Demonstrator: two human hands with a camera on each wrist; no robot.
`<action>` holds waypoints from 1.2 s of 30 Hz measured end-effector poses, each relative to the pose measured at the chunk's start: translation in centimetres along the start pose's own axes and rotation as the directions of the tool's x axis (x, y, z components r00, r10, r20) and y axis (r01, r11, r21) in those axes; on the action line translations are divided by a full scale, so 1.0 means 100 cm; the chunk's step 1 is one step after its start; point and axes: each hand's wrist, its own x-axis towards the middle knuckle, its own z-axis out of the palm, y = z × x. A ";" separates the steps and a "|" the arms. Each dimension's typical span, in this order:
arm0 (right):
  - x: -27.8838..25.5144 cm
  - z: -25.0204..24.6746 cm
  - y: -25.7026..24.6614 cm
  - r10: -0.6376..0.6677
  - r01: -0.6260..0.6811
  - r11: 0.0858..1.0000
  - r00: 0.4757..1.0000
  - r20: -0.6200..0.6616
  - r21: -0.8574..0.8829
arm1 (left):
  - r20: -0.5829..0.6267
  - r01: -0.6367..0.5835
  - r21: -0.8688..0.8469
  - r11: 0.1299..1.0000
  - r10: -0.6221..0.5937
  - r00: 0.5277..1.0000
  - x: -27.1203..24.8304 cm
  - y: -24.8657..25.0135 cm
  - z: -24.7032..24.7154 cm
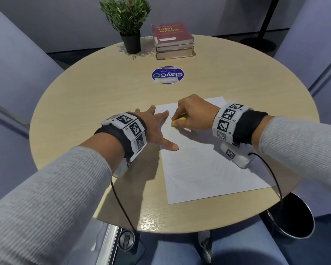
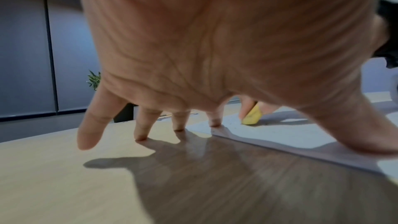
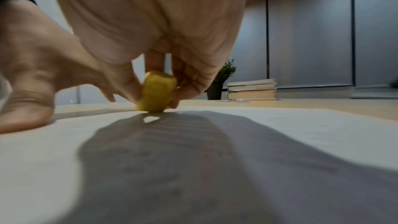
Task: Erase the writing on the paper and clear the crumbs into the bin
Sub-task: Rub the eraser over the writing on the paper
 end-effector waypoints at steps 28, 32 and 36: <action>-0.013 0.007 -0.011 -0.178 0.163 0.980 0.974 0.138 0.111 | 0.052 0.010 0.002 1.000 -0.010 0.999 -0.013 0.008 -0.008; -0.008 0.004 -0.006 -0.098 0.091 0.991 0.993 0.068 0.101 | 0.051 0.014 -0.003 1.000 -0.014 0.999 -0.012 0.007 -0.007; -0.016 0.008 -0.015 -0.195 0.175 0.976 0.967 0.161 0.131 | 0.048 0.016 -0.003 1.000 -0.016 0.999 -0.011 0.007 -0.006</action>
